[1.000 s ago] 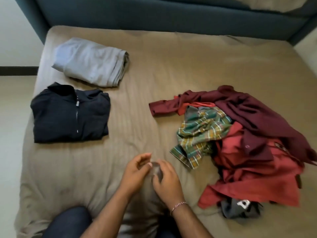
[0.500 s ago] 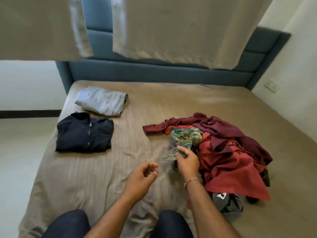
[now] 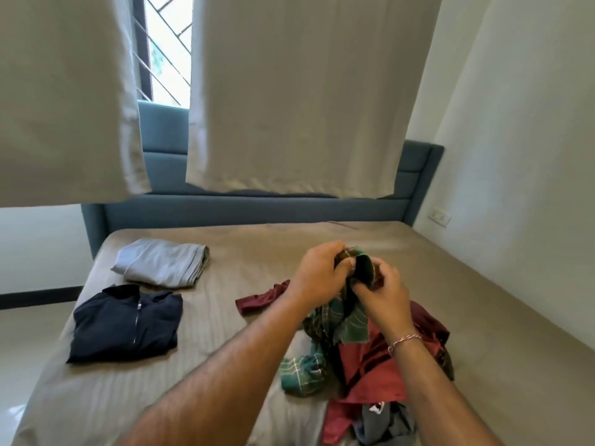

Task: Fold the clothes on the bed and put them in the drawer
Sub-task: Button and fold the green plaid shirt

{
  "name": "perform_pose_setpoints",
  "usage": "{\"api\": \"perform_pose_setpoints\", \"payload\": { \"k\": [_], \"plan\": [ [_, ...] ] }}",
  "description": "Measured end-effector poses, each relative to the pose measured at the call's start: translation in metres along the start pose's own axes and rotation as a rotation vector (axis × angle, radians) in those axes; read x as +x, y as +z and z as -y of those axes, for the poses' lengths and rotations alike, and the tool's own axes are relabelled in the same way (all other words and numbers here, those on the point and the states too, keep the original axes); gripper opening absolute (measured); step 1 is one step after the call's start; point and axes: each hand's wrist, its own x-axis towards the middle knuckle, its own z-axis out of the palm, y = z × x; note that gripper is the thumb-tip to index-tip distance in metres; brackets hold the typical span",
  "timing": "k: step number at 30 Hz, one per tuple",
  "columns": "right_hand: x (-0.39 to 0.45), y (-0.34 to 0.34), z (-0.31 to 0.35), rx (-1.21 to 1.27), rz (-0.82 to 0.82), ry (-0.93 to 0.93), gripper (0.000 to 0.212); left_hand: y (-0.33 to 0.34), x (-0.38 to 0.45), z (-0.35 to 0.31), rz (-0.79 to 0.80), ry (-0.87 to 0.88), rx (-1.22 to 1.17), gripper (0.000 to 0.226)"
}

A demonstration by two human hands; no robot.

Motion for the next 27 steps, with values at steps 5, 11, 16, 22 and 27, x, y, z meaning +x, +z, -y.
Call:
{"api": "perform_pose_setpoints", "payload": {
  "k": [5,11,16,22,27],
  "plan": [
    [0.011,0.006,0.013,-0.29,-0.124,-0.003,0.014,-0.056,0.017,-0.034,-0.055,0.088,0.067,0.014],
    [0.046,-0.036,0.016,-0.462,0.208,0.011,0.021,-0.167,0.045,-0.046,-0.087,0.123,0.679,0.009],
    [0.09,-0.085,0.069,-0.169,0.236,-0.149,0.022,-0.251,0.058,-0.054,-0.239,0.059,1.018,0.005],
    [0.115,-0.105,0.173,0.615,0.309,-0.043,0.013,-0.355,0.064,-0.067,-0.489,-0.187,0.806,0.012],
    [0.127,-0.104,0.253,0.783,0.296,-0.15,0.029,-0.422,0.059,-0.093,-0.674,-0.259,-0.003,0.008]
  ]
}}
